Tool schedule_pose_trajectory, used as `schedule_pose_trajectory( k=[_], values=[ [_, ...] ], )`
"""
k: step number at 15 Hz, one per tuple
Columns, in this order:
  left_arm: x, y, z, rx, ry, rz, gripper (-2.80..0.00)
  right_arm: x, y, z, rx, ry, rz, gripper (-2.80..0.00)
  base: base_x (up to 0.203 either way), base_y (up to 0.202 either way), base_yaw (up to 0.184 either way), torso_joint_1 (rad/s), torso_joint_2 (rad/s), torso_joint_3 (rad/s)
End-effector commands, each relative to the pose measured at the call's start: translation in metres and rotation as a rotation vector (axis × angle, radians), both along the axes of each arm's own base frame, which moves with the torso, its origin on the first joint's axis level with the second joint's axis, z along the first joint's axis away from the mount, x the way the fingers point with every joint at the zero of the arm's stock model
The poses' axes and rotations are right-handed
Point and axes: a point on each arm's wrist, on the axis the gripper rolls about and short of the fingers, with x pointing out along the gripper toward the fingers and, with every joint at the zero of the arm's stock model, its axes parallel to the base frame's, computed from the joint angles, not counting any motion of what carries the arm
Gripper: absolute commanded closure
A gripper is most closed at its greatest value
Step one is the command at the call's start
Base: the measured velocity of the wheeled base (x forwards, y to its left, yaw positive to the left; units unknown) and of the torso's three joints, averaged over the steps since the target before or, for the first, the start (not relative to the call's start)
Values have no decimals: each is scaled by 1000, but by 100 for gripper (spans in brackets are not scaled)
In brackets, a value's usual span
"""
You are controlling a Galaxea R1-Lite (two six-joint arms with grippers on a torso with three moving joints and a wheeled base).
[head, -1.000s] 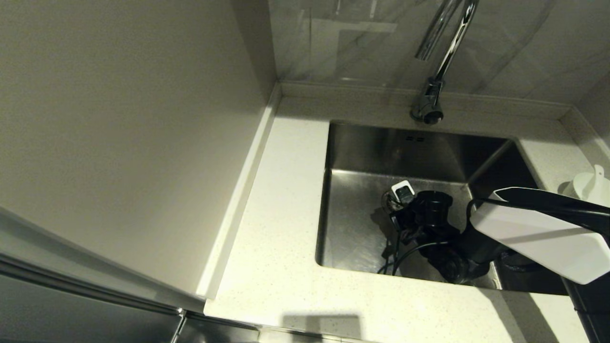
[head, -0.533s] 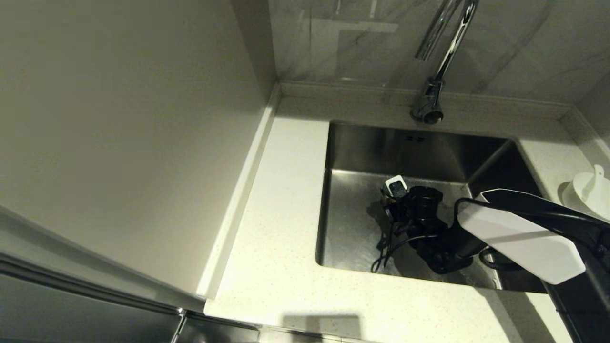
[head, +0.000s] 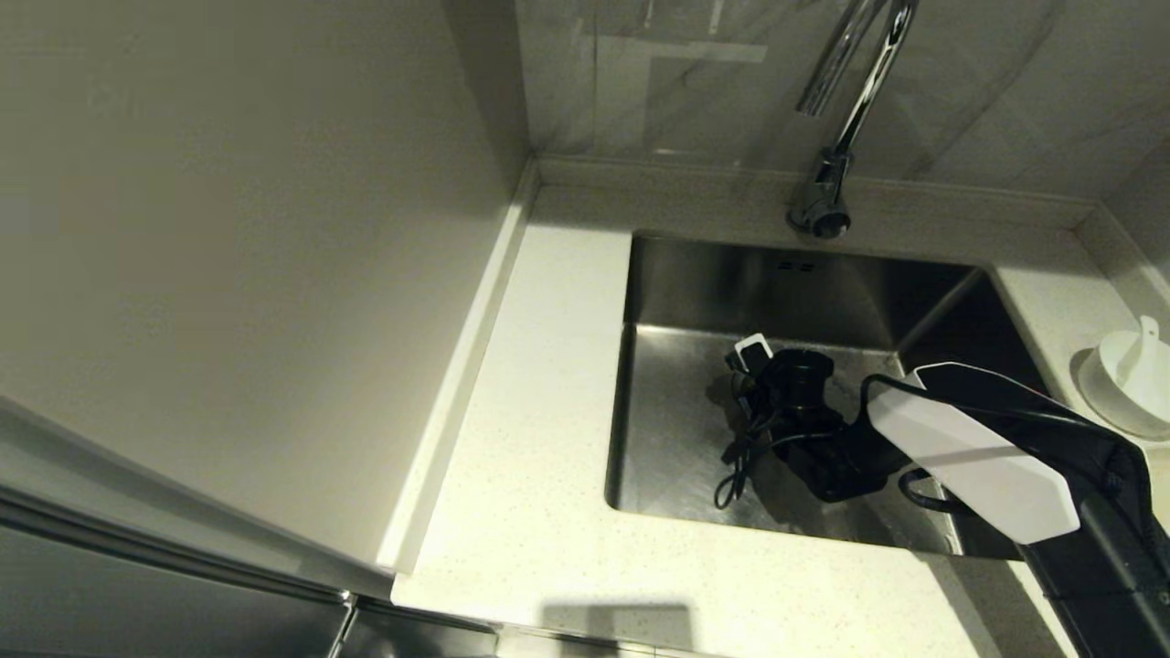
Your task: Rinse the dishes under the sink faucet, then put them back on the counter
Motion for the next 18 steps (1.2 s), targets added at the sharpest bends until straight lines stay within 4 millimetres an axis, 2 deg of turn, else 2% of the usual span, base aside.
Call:
schedule_pose_trajectory(
  k=[1, 5, 10, 12, 14, 18],
  values=[
    [0, 0, 0, -1, -3, 0, 0, 4, 1, -7, -2, 0, -4, 0, 0, 0, 0, 0, 0, 0],
    [0, 0, 0, -1, -3, 0, 0, 6, 0, -17, -3, 20, -6, 0, 0, 0, 0, 0, 0, 0],
    [0, 0, 0, -1, -3, 0, 0, 31, -24, -10, -6, 31, -65, 0, 0, 0, 0, 0, 0, 0],
    [0, 0, 0, -1, -3, 0, 0, 38, -30, -14, -9, 46, -80, 0, 0, 0, 0, 0, 0, 0],
    [0, 0, 0, -1, -3, 0, 0, 39, -29, -18, -11, 54, -78, 0, 0, 0, 0, 0, 0, 0],
    [0, 0, 0, -1, -3, 0, 0, 38, -15, -26, -12, 63, -50, 0, 0, 0, 0, 0, 0, 0]
  ],
)
